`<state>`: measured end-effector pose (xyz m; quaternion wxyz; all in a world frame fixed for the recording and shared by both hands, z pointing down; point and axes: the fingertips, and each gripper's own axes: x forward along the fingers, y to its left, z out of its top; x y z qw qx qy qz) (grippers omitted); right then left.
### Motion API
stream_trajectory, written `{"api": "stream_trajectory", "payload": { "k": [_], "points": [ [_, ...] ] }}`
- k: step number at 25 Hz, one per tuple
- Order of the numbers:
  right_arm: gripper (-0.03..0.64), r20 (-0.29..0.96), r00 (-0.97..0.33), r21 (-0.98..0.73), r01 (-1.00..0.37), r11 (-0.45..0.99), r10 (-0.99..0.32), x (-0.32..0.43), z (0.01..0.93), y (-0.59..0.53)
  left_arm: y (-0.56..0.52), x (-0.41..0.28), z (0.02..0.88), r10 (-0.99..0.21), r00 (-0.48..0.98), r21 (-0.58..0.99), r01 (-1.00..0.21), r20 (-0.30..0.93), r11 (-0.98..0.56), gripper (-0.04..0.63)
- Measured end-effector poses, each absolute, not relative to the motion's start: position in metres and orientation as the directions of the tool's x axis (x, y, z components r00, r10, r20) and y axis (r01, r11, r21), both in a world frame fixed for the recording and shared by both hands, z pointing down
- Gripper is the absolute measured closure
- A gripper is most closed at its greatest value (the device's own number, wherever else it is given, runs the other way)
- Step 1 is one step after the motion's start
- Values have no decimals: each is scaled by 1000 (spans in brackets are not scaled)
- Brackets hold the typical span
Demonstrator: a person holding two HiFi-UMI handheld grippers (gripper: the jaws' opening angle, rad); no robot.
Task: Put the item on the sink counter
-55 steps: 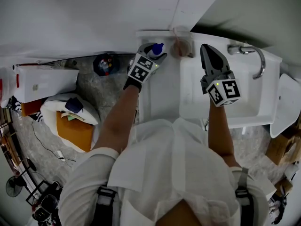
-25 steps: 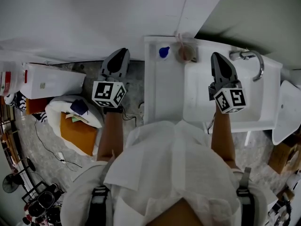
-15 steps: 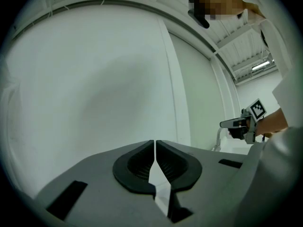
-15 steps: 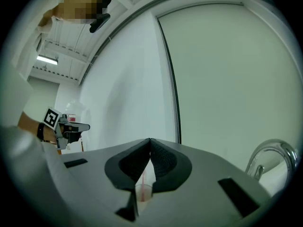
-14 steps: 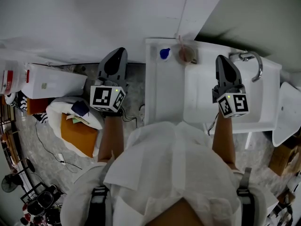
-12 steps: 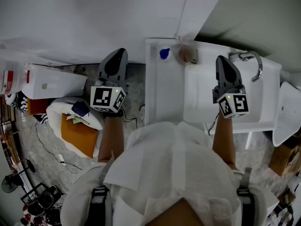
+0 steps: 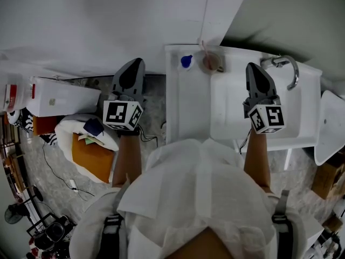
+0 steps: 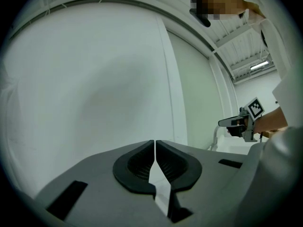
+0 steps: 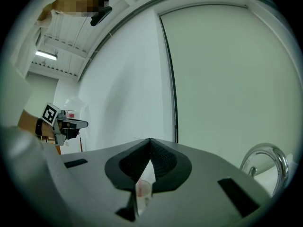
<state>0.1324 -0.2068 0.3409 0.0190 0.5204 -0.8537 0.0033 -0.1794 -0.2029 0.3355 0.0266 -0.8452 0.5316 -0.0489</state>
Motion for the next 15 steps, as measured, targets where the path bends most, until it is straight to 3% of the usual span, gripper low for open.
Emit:
{"api": "stream_trajectory", "payload": {
  "k": [15],
  "points": [
    [607,36,-449,18,-893,450,-893,131,339,-206,-206,-177,334,-894,444,-109,-888,57,-447,569]
  ]
}}
